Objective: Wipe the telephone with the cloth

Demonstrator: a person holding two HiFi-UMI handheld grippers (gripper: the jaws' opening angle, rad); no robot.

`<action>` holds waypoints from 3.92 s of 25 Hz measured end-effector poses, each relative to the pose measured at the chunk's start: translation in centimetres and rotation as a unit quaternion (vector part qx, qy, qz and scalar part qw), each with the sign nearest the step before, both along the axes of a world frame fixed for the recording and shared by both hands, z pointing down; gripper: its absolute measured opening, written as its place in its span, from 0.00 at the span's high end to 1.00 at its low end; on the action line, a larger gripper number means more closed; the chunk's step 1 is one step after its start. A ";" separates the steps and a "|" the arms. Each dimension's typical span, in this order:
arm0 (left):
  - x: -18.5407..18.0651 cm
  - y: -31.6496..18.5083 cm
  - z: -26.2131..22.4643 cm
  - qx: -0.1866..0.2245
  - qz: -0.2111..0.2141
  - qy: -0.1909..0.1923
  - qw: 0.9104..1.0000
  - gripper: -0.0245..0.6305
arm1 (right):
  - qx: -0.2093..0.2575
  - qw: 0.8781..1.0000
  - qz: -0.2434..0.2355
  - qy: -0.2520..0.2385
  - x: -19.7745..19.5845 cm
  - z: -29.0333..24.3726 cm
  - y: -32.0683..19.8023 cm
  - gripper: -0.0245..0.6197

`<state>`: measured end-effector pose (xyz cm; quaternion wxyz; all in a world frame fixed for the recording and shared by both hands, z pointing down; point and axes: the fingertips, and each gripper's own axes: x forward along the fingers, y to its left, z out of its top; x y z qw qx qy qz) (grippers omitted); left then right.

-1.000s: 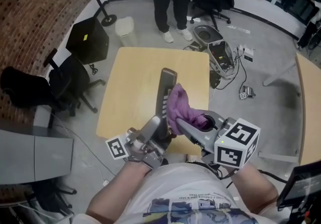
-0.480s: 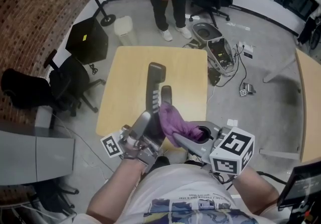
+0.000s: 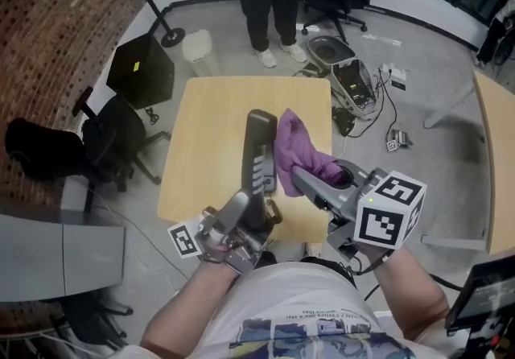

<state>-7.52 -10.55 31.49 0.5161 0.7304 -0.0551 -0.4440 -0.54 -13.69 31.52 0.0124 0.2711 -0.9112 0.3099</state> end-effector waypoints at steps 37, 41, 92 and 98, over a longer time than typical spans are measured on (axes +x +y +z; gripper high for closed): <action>-0.3 -0.2 0.1 0.003 -0.017 0.017 1.000 0.59 | -0.013 0.997 -0.065 0.040 0.0 1.4 5.5 0.83; -0.7 0.1 0.4 0.001 -0.011 0.016 1.000 0.59 | 0.001 1.000 -0.019 0.017 0.1 -0.7 2.5 0.83; -3.5 -3.1 3.1 -0.045 0.012 0.009 0.999 0.59 | -0.029 0.997 -0.059 0.041 -7.1 1.7 6.1 0.83; -3.7 -3.3 3.2 -0.051 0.015 0.017 0.998 0.59 | -0.031 0.996 -0.067 0.053 -7.3 2.5 7.3 0.83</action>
